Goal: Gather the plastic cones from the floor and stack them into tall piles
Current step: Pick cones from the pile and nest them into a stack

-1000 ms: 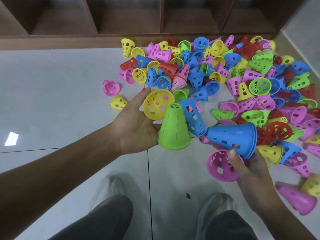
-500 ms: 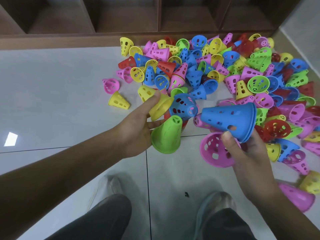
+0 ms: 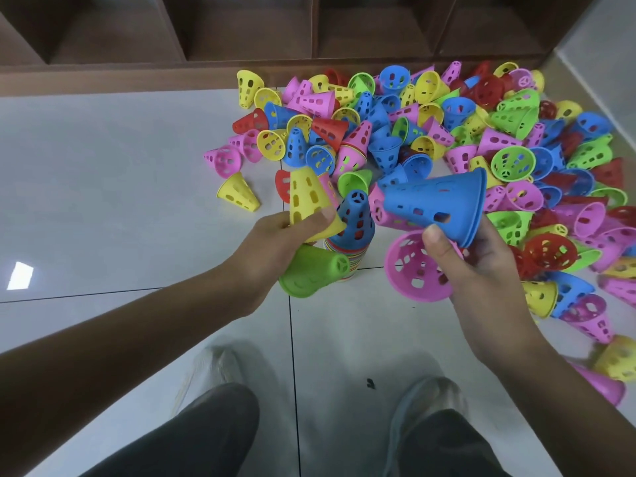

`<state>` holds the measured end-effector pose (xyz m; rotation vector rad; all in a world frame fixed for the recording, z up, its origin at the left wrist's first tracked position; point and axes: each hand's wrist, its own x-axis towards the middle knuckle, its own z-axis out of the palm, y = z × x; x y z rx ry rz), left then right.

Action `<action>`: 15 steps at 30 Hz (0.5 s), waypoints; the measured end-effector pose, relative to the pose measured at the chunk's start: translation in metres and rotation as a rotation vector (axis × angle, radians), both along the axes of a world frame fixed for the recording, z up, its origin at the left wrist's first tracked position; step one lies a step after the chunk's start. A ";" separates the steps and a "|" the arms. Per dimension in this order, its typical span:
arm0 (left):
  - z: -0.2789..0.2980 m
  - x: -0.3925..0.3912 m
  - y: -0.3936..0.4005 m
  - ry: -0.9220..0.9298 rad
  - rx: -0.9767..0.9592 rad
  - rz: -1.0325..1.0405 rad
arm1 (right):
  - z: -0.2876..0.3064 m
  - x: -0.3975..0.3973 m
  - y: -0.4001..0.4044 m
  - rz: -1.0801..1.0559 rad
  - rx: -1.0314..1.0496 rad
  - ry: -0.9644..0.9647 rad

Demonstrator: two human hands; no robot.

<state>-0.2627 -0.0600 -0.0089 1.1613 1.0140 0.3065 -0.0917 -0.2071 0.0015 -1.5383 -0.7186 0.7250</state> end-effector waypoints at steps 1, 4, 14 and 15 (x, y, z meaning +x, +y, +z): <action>-0.001 -0.002 0.000 0.003 0.019 -0.001 | 0.000 0.000 -0.001 0.000 -0.007 0.003; -0.003 -0.008 0.003 0.052 0.148 0.014 | -0.003 0.002 -0.004 -0.010 -0.039 0.056; 0.001 -0.013 0.022 0.115 0.639 -0.050 | 0.001 0.005 -0.006 -0.038 -0.034 0.207; 0.002 -0.010 0.023 0.123 0.693 -0.077 | 0.002 0.005 -0.006 -0.037 -0.034 0.209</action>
